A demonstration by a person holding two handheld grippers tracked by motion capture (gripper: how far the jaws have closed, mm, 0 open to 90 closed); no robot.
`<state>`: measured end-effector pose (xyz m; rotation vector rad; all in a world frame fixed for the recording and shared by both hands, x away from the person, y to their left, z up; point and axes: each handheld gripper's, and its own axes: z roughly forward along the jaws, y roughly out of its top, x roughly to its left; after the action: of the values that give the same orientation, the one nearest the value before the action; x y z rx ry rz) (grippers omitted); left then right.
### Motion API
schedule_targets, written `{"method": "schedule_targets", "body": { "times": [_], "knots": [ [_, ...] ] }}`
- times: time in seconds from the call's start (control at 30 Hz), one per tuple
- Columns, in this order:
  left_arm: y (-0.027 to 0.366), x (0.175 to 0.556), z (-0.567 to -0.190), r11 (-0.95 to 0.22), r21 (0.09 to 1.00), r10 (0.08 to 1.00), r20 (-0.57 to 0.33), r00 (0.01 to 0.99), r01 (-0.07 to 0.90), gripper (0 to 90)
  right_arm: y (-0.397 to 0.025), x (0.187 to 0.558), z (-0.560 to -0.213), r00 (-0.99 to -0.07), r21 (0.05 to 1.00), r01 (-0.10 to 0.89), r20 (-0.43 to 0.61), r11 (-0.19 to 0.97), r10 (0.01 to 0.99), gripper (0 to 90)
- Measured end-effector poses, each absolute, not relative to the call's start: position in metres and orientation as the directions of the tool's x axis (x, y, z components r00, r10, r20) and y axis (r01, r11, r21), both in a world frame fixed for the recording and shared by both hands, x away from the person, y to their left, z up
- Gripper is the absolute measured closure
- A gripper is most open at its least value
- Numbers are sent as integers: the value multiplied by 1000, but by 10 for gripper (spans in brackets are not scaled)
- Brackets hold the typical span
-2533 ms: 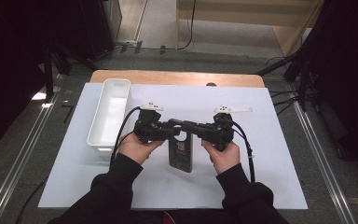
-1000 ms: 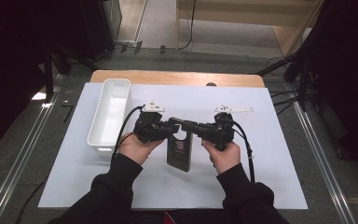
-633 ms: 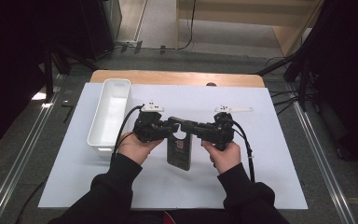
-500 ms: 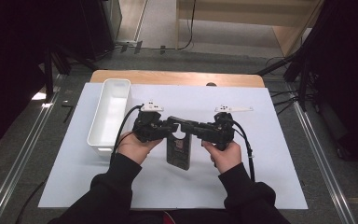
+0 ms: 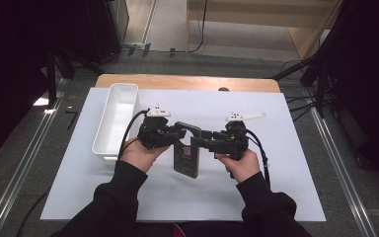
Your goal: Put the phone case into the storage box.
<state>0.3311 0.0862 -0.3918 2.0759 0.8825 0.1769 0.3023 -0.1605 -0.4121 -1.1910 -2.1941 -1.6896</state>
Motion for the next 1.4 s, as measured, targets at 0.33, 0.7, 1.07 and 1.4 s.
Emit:
{"method": "schedule_targets", "body": {
  "times": [0.33, 0.7, 1.07, 1.4],
  "knots": [
    [87, 331, -391, -398, 756, 645, -171, 744, 519, 708, -164, 300, -412, -704, 777, 623, 505, 93, 500, 356],
    [88, 332, -390, -408, 754, 644, -162, 748, 515, 707, -170, 294, -414, -747, 803, 575, 437, 156, 500, 270],
    [89, 332, -390, -412, 754, 641, -159, 751, 512, 707, -183, 288, -419, -742, 780, 583, 396, 229, 541, 265],
    [89, 332, -390, -408, 755, 644, -160, 748, 513, 707, -193, 281, -428, -724, 772, 586, 361, 246, 588, 256]
  ]
}}
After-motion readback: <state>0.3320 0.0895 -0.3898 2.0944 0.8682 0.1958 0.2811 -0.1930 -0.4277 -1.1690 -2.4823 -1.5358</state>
